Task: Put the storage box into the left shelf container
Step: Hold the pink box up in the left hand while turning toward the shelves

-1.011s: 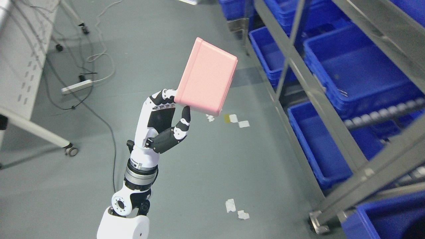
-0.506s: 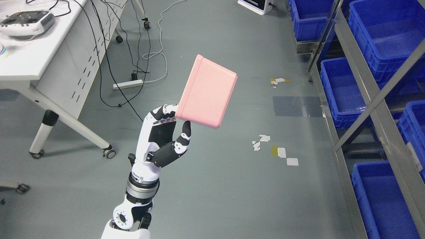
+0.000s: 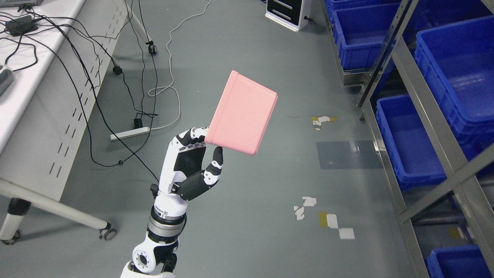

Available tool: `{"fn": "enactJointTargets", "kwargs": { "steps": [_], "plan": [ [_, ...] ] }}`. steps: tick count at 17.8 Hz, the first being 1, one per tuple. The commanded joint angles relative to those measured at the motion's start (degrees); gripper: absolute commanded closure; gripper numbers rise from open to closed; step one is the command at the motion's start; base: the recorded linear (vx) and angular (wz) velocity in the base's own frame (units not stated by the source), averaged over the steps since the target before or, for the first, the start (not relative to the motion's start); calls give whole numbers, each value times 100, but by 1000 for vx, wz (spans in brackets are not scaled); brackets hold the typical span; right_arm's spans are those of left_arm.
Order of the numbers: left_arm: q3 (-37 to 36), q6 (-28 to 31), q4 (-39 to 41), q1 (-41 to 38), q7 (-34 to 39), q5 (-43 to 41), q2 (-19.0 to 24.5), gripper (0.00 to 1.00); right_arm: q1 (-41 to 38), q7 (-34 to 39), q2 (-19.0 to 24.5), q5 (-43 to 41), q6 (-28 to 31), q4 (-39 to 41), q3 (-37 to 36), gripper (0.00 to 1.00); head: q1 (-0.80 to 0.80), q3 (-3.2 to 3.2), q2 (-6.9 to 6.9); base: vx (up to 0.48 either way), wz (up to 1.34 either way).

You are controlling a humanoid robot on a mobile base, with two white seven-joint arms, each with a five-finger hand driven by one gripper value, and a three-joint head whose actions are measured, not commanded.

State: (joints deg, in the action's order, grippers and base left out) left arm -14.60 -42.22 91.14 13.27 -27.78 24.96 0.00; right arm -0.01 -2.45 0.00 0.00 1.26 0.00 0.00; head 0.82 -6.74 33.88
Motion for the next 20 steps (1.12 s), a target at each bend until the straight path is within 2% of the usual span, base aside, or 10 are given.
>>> {"fn": "enactJointTargets", "kwargs": {
  "steps": [1, 13, 20],
  "plan": [
    [-52, -23, 36, -105, 0, 0, 100, 98, -52, -1, -100, 9, -3, 100, -26, 0, 0, 0, 0, 477, 57],
    [-219, -50, 36, -255, -26, 0, 100, 98, -52, -1, -100, 9, -3, 100, -26, 0, 0, 0, 0, 579, 89],
    [-543, -50, 10, -684, -281, -9, 100, 97, -52, -1, -100, 9, -3, 100, -26, 0, 0, 0, 0, 617, -894]
  ]
}}
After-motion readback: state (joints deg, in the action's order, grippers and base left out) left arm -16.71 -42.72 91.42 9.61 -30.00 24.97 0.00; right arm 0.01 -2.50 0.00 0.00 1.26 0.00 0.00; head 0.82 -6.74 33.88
